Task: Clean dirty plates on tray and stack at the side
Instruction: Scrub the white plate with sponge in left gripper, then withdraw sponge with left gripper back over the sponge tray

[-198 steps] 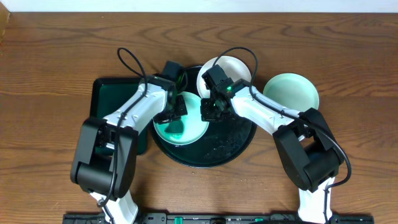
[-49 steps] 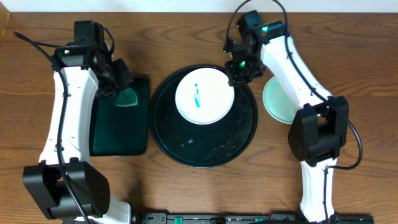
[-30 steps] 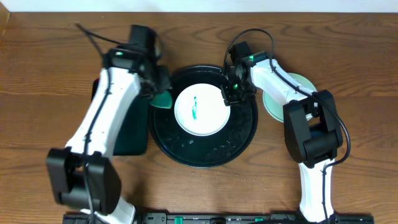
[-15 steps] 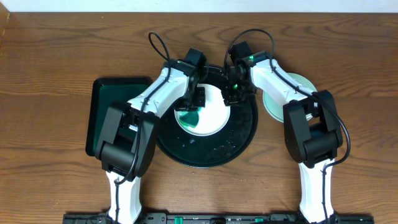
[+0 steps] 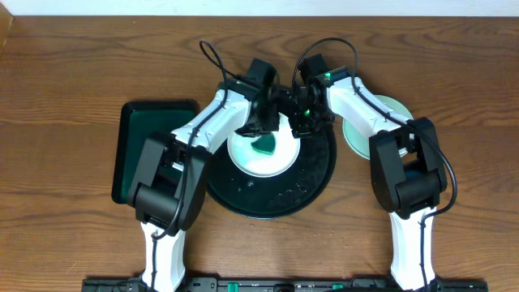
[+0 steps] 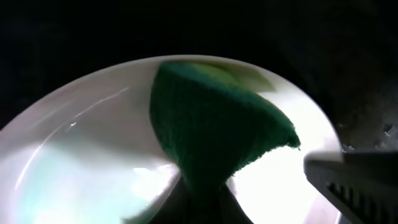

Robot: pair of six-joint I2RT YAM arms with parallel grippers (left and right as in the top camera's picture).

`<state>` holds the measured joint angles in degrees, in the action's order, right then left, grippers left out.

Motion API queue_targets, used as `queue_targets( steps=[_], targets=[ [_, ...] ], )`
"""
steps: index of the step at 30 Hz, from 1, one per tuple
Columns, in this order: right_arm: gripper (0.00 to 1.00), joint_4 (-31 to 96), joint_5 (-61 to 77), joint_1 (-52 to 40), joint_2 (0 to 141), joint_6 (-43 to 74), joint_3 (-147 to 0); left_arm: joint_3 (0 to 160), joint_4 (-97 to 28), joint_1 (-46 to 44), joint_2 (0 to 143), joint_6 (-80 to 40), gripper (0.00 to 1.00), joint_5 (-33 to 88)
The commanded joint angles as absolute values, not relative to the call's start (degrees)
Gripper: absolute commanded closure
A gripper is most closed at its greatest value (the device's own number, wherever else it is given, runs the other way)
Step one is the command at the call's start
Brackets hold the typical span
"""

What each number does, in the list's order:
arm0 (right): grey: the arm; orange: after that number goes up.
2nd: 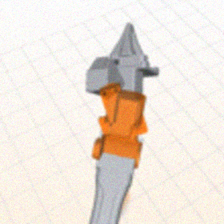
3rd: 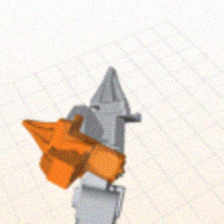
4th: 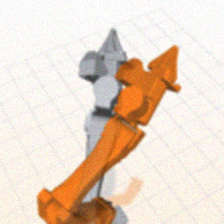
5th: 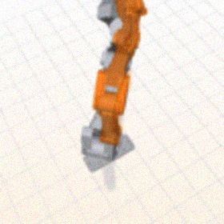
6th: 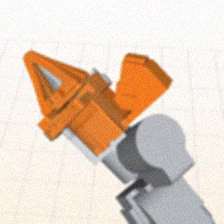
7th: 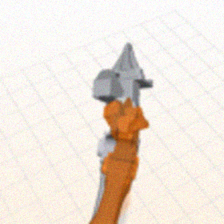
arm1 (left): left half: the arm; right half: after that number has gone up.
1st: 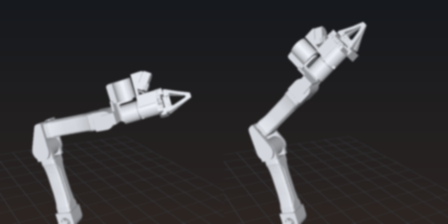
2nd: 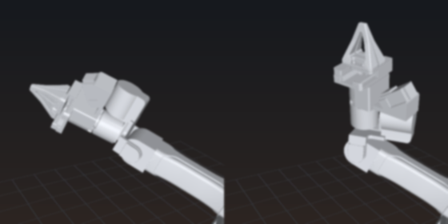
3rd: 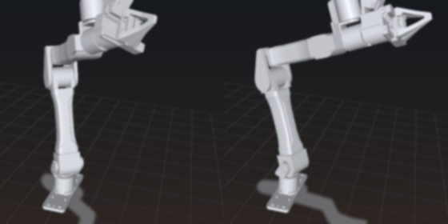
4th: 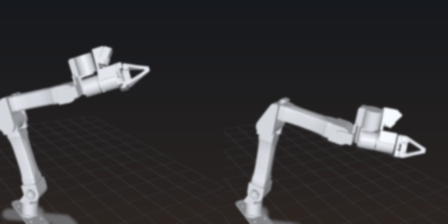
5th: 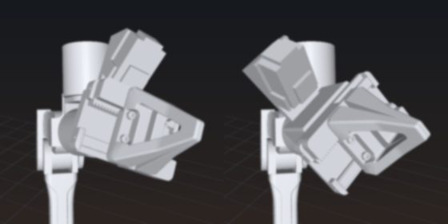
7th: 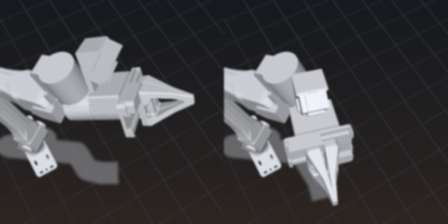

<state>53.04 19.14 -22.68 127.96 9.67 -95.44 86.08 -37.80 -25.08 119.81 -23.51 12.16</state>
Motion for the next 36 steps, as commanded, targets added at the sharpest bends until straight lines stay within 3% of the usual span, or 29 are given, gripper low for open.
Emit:
queue_targets(
  steps=[1,4,11,14,22,29,36],
  targets=[
    [0.99,53.28,18.90,-23.31,127.96,10.26,-94.21,86.43,-43.20,-24.03,120.97,-29.93,0.93,-1.28],
    [0.99,53.21,18.90,-23.31,127.96,10.26,-94.21,86.43,-48.07,-24.03,120.97,-29.41,0.93,1.85],
    [0.99,53.12,18.92,-23.31,127.96,10.26,-94.19,86.43,-51.75,-24.08,120.97,-10.20,0.93,27.81],
    [0.99,53.15,18.92,-23.31,127.96,10.26,-94.19,86.43,-49.04,-24.08,120.97,-10.37,0.93,24.47],
    [0.99,53.01,18.90,-23.31,127.96,10.26,-94.17,87.31,-39.86,-23.27,120.97,-14.48,0.93,-4.75],
    [0.99,53.10,18.92,-23.31,127.96,10.24,-94.17,92.31,-50.33,-19.16,117.73,-19.00,0.93,-4.73],
    [0.99,53.12,18.92,-23.31,127.96,10.26,-94.17,92.40,-61.04,-13.37,110.93,-18.44,0.93,5.13]
  ],
)
